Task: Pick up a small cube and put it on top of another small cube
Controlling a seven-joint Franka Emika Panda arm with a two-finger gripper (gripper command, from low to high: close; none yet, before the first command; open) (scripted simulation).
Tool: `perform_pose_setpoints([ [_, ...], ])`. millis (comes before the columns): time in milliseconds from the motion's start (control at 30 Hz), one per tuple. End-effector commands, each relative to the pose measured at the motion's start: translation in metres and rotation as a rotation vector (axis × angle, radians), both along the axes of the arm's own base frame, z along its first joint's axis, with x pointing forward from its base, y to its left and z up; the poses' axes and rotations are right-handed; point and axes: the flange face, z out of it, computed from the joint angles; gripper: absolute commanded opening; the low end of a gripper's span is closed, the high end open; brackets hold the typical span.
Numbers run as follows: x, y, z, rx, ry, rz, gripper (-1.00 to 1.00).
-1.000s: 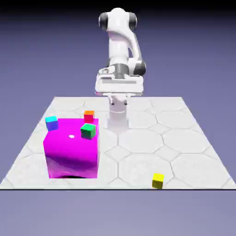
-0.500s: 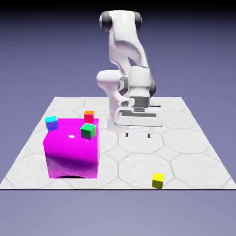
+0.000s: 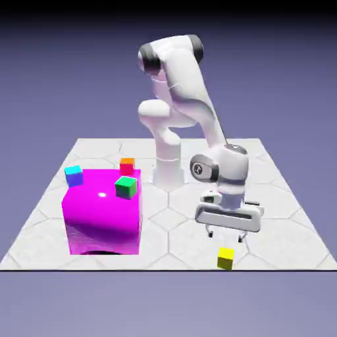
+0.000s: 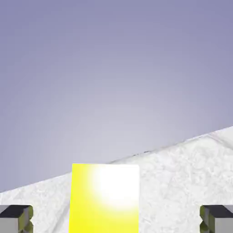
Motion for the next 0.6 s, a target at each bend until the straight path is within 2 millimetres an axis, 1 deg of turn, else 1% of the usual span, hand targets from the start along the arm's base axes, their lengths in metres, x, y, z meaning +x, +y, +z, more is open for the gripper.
perform_pose_setpoints([
  [0,0.003,0.0,-0.013,0.003,-0.001,-0.002,0.0],
  [133,0.009,-0.003,-0.069,0.0,-0.001,0.0,0.0],
  [167,0.009,-0.003,-0.069,0.0,-0.001,0.0,-1.0],
  [200,0.009,-0.003,-0.069,0.0,-0.001,0.0,-1.0],
  [367,0.0,0.0,0.0,0.0,0.0,0.0,-1.0],
  [567,0.022,-0.057,0.017,-0.117,0.022,0.104,-1.0],
])
